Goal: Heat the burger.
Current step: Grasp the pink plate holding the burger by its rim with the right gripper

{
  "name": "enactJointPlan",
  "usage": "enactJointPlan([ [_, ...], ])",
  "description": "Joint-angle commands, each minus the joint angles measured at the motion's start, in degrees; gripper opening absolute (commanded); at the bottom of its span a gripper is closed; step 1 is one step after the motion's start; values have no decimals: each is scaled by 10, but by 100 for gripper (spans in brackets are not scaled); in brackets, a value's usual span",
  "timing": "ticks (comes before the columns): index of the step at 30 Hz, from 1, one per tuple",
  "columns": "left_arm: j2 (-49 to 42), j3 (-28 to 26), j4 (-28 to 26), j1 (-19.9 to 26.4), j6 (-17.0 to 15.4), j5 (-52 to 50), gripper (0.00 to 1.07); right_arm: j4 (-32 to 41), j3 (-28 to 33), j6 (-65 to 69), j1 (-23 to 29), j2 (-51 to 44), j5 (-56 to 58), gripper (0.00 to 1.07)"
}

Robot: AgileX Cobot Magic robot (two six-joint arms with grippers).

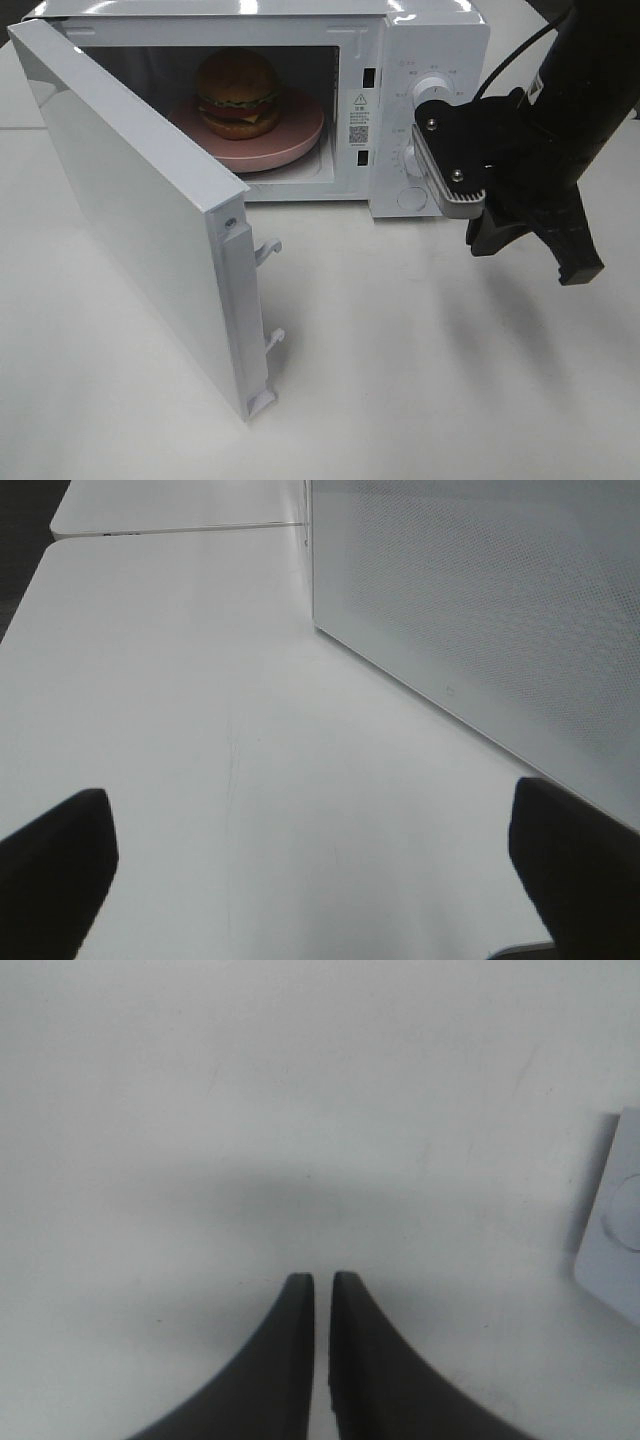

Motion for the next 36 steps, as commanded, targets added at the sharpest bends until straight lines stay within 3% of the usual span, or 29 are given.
enactJointPlan([
  [1, -13, 1, -2, 2, 0, -5, 100, -3, -3, -58, -2, -4, -14, 10],
  [6, -13, 1, -2, 2, 0, -5, 100, -19, -3, -91, -1, -4, -46, 12],
  [12, -13, 1, -2, 2, 0, -5, 100, -46, -3, -91, -1, -4, -77, 26],
  [14, -13, 1, -2, 2, 0, -5, 100, -46, -3, -91, -1, -4, -105, 40],
  [15, -13, 1, -2, 2, 0, -5, 100, -46, -3, -91, -1, -4, -105, 40],
  [16, -13, 1, -2, 2, 0, -5, 100, -45, -3, -87, -1, -4, -124, 51],
  [18, -13, 1, -2, 2, 0, -5, 100, -45, -3, -83, -1, -4, -133, 57],
  [19, -13, 1, -2, 2, 0, -5, 100, -44, -3, -73, 7, -4, -146, 68],
  [20, -13, 1, -2, 2, 0, -5, 100, -44, -3, -73, 7, -4, -146, 68],
  [22, -13, 1, -2, 2, 0, -5, 100, -43, -3, -52, 17, -1, -168, 83],
  [24, -13, 1, -2, 2, 0, -5, 100, -43, -3, -22, 23, 4, -191, 88],
  [36, -13, 1, -2, 2, 0, -5, 100, -88, -31, -6, 45, 38, -230, 88],
])
